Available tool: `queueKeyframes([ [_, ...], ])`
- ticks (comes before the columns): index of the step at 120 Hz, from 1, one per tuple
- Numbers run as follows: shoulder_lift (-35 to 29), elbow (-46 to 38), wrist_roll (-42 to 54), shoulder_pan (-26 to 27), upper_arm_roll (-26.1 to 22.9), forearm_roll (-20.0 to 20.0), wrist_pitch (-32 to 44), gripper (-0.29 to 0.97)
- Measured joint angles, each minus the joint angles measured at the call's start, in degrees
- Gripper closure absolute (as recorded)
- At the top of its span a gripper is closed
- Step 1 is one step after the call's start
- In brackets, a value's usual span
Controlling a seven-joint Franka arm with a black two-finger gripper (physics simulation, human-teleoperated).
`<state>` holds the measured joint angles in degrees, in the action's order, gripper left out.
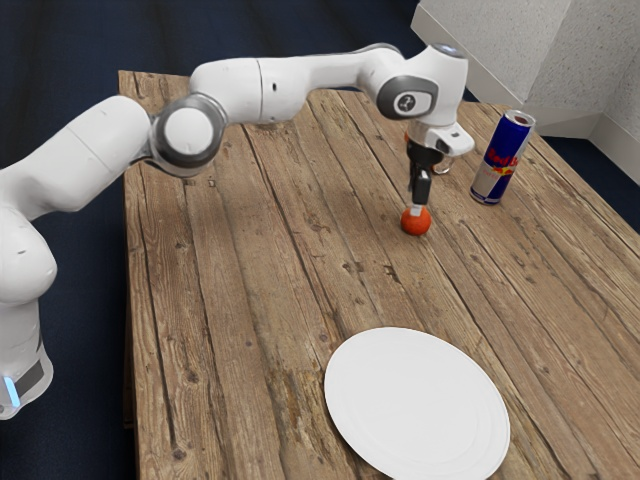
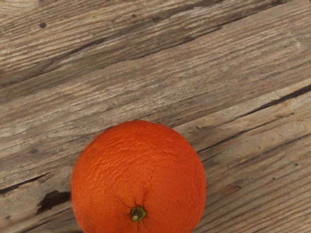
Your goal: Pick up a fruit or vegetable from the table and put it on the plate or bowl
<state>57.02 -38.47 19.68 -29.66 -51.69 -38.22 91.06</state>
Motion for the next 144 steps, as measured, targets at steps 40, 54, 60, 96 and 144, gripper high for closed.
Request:
queueKeyframes([
  [40, 3.5, 0.8, 1.1, 0.8, 0.5, 0.2, 5.4, 0.0],
  [54, 4.5, 0.8, 1.4, 0.8, 0.9, 0.4, 7.0, 0.0],
  [60, 5.1, 0.7, 1.4, 0.8, 1.2, 0.7, 7.5, 0.0],
  [96, -3.6, -4.5, 1.5, 2.5, 6.7, 3.0, 7.8, 0.43],
  [144, -22.6, -23.5, -9.6, 18.4, -1.2, 9.8, -14.3, 0.45],
])
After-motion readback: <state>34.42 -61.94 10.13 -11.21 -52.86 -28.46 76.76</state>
